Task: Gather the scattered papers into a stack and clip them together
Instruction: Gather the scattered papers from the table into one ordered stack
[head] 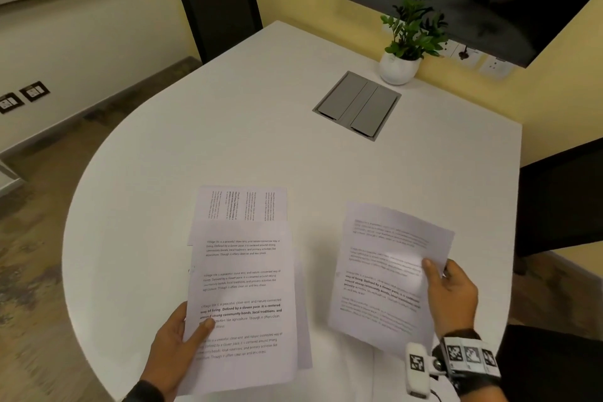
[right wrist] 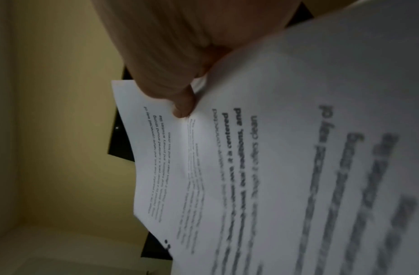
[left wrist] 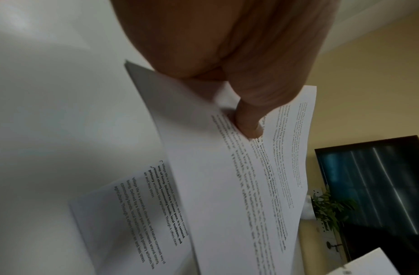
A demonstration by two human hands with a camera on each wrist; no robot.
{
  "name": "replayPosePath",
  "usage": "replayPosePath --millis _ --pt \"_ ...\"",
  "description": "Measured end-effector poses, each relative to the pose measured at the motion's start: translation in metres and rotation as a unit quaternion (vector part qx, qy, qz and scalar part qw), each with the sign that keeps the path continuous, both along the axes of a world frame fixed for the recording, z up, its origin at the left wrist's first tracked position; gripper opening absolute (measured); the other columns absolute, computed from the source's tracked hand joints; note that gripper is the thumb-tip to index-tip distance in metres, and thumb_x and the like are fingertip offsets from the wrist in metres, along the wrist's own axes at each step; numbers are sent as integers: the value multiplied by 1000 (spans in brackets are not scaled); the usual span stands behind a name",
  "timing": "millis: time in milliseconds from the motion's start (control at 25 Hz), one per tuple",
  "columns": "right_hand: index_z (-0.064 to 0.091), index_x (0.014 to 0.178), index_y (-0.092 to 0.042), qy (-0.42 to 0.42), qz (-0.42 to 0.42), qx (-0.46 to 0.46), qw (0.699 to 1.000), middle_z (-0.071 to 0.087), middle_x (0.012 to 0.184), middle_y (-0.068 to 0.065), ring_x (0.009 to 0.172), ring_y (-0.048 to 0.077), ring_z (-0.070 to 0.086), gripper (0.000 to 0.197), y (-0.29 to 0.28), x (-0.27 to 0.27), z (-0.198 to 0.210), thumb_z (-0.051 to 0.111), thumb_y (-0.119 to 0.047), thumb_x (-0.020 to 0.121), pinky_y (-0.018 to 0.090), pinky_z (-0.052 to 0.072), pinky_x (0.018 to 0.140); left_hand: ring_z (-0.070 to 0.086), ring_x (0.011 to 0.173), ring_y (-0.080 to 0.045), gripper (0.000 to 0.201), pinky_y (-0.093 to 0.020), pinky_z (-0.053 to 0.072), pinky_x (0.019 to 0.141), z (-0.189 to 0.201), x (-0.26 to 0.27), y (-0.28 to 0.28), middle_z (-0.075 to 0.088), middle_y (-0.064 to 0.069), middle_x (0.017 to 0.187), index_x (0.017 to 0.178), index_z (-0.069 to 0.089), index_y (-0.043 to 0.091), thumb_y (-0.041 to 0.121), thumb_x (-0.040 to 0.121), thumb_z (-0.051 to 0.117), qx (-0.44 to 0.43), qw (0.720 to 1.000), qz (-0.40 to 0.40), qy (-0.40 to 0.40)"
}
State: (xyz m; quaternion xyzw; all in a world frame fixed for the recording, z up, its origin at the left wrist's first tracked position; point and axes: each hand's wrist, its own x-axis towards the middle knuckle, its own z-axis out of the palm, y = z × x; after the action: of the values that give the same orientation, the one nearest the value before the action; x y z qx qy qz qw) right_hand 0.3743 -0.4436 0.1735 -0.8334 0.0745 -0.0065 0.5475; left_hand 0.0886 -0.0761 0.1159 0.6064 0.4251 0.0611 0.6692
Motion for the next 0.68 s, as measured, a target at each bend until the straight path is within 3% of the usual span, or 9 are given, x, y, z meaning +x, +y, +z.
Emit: replayPosePath --millis 80,160,240,320,440,560,680 --pt "72 109 -9 -15 30 13 999 73 89 -6 81 11 67 11 -3 -7 29 68 -13 100 26 54 76 76 101 -5 31 -38 57 98 3 -3 -2 81 21 106 116 69 32 13 93 76 1 1000 -8 1" --pt "73 110 -14 -18 60 28 998 77 92 -6 85 11 71 12 -4 -12 43 69 -15 99 30 59 80 74 108 -15 31 -44 56 101 3 -5 -3 80 21 107 116 68 33 15 93 76 1 1000 -19 1" --pt "76 114 -17 -17 86 65 994 82 98 -2 88 13 76 17 1 -19 45 71 -14 98 32 64 83 74 111 -21 33 -46 57 101 5 -9 -6 81 11 111 120 68 32 16 93 77 -2 1000 -28 -10" --pt "77 117 -14 -6 105 109 988 83 105 -1 91 14 78 21 15 -29 42 71 -11 97 30 64 86 73 113 -21 35 -39 60 96 7 -9 -10 79 5 117 124 66 30 16 94 76 -4 999 -36 -23" --pt "77 113 -13 6 137 136 981 83 106 4 94 20 77 17 49 -55 35 71 -8 97 37 62 90 75 107 -14 37 -25 62 83 15 -9 -19 79 10 117 128 64 31 19 95 74 -4 998 -52 -31" --pt "79 106 -22 34 161 148 975 82 107 4 102 31 77 14 80 -78 16 73 -13 96 43 60 95 77 99 -6 34 -20 63 74 26 -8 -30 80 19 109 125 63 36 23 95 74 -9 996 -76 -36" --pt "77 104 -21 41 170 128 976 81 104 2 102 35 74 9 99 -93 -1 75 -19 95 44 60 96 78 95 -5 28 -19 63 69 34 -10 -42 81 17 109 122 64 36 28 96 72 -13 993 -106 -50"
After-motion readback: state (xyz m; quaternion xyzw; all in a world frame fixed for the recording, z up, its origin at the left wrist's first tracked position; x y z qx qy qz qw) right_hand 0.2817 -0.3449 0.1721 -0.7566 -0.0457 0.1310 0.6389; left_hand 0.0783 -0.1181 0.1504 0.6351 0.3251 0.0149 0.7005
